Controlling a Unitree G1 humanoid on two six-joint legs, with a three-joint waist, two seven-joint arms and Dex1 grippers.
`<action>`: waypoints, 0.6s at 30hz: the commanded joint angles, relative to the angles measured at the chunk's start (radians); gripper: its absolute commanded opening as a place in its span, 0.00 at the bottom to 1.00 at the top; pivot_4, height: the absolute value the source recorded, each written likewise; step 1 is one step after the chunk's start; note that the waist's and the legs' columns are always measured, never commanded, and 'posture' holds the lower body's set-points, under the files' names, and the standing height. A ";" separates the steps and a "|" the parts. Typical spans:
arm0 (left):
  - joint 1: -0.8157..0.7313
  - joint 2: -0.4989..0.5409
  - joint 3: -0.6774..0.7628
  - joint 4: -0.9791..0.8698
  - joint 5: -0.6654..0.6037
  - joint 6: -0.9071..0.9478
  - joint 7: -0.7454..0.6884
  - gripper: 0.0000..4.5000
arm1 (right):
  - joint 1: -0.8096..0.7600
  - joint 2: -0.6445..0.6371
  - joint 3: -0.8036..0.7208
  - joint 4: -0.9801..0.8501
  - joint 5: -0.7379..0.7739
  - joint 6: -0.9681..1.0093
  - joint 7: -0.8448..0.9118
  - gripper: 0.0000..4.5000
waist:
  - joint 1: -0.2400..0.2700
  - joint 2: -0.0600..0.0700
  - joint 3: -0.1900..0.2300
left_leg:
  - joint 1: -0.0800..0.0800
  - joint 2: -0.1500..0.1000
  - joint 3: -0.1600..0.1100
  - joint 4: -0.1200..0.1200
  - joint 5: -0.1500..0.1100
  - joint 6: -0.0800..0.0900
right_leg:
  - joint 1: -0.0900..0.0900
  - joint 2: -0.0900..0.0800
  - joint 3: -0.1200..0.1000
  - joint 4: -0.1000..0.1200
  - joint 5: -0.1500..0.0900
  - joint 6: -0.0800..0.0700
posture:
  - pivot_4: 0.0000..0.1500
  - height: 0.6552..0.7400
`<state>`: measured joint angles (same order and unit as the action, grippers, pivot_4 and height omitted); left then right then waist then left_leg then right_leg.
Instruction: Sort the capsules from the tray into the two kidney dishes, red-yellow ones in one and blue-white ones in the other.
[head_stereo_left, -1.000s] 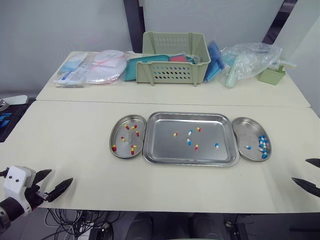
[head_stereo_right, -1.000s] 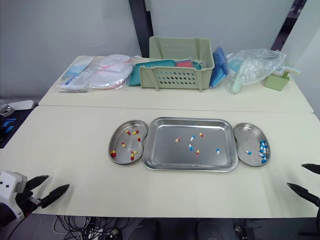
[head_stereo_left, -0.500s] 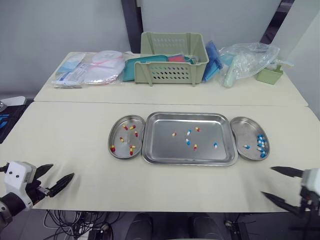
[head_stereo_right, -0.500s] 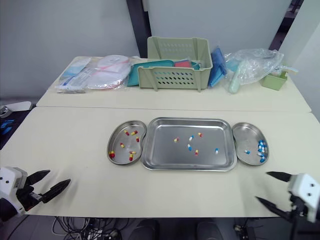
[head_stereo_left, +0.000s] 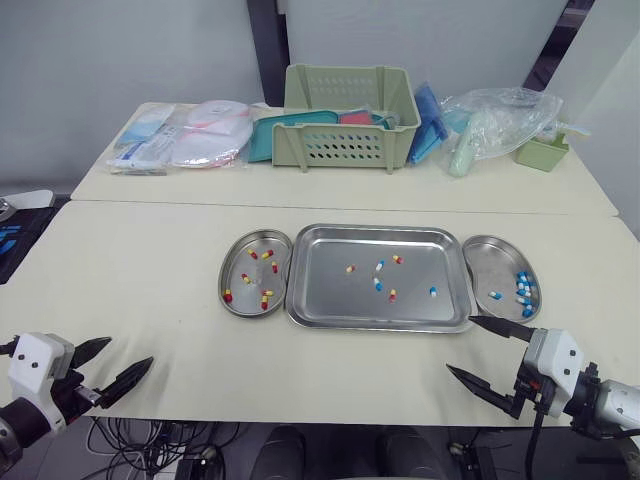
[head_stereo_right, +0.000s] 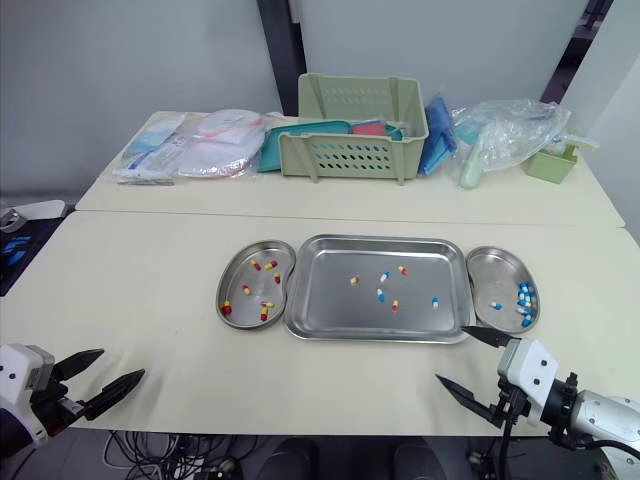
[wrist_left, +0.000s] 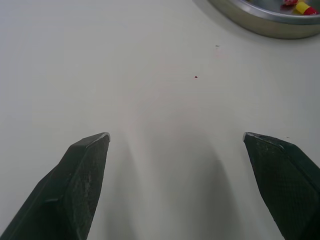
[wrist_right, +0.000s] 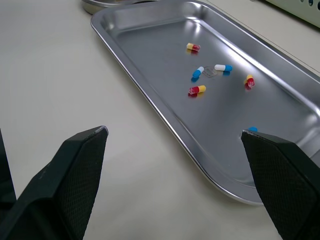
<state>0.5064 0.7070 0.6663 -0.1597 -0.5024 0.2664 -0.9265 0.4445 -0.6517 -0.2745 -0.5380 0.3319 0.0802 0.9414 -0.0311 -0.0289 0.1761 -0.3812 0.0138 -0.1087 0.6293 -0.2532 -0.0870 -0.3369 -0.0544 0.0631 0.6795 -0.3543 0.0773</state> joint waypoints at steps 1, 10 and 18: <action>0.015 -0.017 0.011 -0.139 -0.064 0.045 0.014 0.99 | 0.008 0.000 0.000 0.004 -0.001 -0.042 0.002 1.00 | 0.001 -0.001 0.000 | 0.000 0.000 0.000 0.000 0.000 0.000 | 0.000 0.000 0.000 0.000 0.000 0.000 | 1.00 1.00; -0.127 -0.067 -0.220 -0.495 -0.125 0.214 0.209 0.99 | 0.016 0.026 0.050 0.095 -0.048 -0.133 -0.017 1.00 | 0.002 0.000 -0.001 | 0.000 0.000 0.000 0.000 0.000 0.000 | 0.000 0.000 0.000 0.000 0.000 0.000 | 1.00 1.00; -0.444 -0.156 -0.570 -0.518 -0.021 0.380 0.442 0.99 | 0.003 0.025 0.072 0.098 -0.053 -0.139 -0.041 1.00 | -0.001 0.003 -0.003 | 0.001 -0.001 -0.001 0.001 0.000 0.000 | 0.001 0.000 0.000 0.000 0.000 0.000 | 1.00 1.00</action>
<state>0.0921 0.5667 0.1224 -0.6588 -0.5365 0.6254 -0.5275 0.4503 -0.6244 -0.1959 -0.4174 0.2756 -0.0437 0.9097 -0.0320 -0.0260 0.1730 -0.3806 0.0129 -0.1091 0.6302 -0.2532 -0.0870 -0.3358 -0.0541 0.0634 0.6799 -0.3541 0.0774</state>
